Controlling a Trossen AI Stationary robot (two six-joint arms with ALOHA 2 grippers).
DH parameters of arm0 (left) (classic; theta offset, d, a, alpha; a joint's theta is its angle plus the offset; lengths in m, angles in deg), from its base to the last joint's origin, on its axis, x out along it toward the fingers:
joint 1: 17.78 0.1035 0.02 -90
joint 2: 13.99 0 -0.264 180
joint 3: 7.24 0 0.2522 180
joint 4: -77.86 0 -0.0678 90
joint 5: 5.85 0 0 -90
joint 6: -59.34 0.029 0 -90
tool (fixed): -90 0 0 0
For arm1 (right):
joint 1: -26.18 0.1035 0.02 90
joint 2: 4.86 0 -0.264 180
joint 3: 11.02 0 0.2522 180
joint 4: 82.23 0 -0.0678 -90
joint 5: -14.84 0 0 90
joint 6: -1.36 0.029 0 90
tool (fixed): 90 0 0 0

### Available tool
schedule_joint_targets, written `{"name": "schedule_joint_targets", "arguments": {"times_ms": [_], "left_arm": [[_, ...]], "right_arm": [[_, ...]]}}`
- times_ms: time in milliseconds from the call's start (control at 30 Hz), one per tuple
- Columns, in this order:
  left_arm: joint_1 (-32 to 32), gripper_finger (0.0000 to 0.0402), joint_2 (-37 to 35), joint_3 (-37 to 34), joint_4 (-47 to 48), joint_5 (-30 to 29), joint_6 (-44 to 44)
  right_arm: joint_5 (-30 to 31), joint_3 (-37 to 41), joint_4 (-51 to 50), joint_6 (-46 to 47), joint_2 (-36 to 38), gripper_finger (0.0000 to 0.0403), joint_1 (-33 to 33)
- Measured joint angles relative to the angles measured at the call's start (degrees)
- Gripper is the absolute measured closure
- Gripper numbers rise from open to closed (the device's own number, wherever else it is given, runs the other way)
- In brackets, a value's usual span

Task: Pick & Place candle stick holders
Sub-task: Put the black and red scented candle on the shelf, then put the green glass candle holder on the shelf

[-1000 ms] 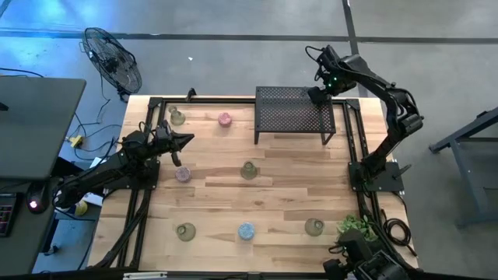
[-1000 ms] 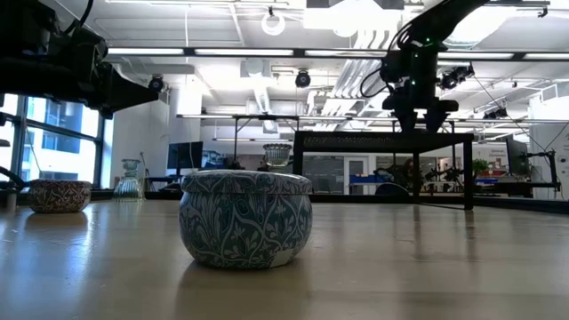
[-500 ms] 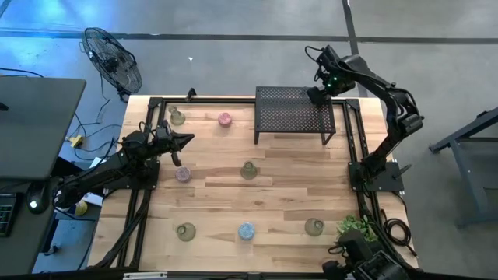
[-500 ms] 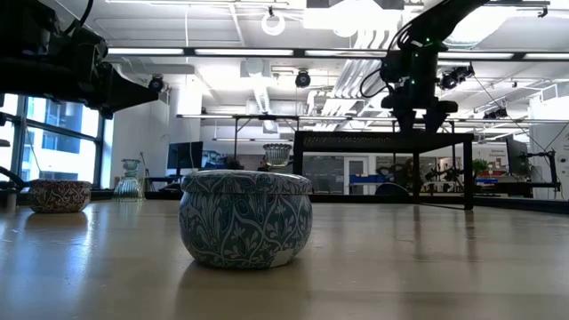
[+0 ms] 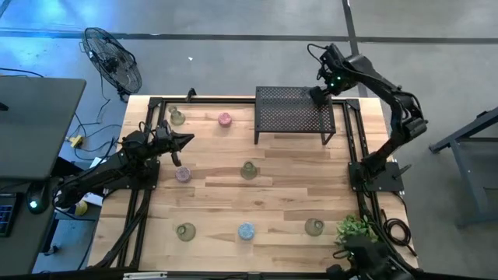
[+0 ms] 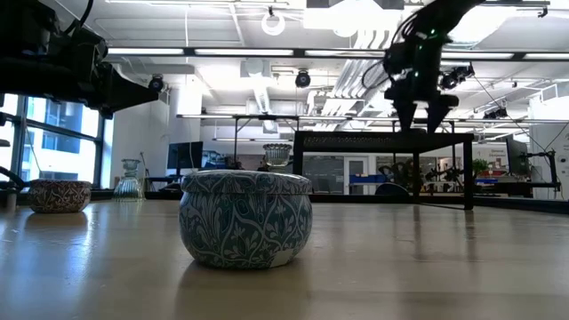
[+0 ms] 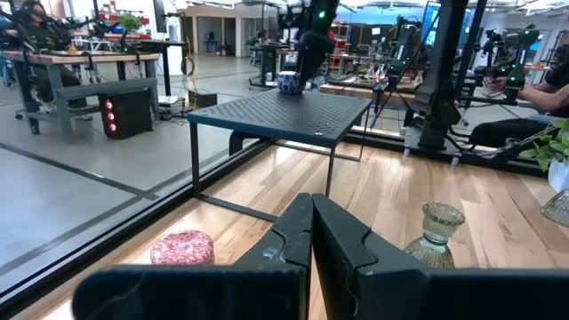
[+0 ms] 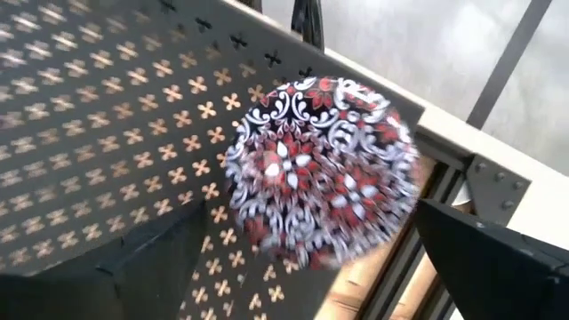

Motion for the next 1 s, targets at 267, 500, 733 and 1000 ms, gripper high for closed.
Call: {"name": "schedule_joint_targets", "arguments": {"times_ms": [267, 500, 733, 1000], "left_arm": [[0.0, 0.0399, 0.0, 0.0, 0.0, 0.0, 0.0], [0.0, 0.0399, 0.0, 0.0, 0.5, 0.0, -1.8], [0.0, 0.0399, 2.2, 0.0, 0.4, -0.3, -3.4], [0.0, 0.0399, 6.9, 0.0, -1.7, -0.8, -3.2]], "right_arm": [[-2.2, 0.0, 0.0, -0.7, 11.2, 0.0005, 1.5], [0.1, 8.5, 2.6, 0.9, 24.2, 0.0082, 12.1], [8.2, 28.2, 20.0, 9.2, 35.9, 0.0291, 19.2], [8.4, 28.8, 20.4, 6.5, 30.0, 0.0373, 10.9]]}}
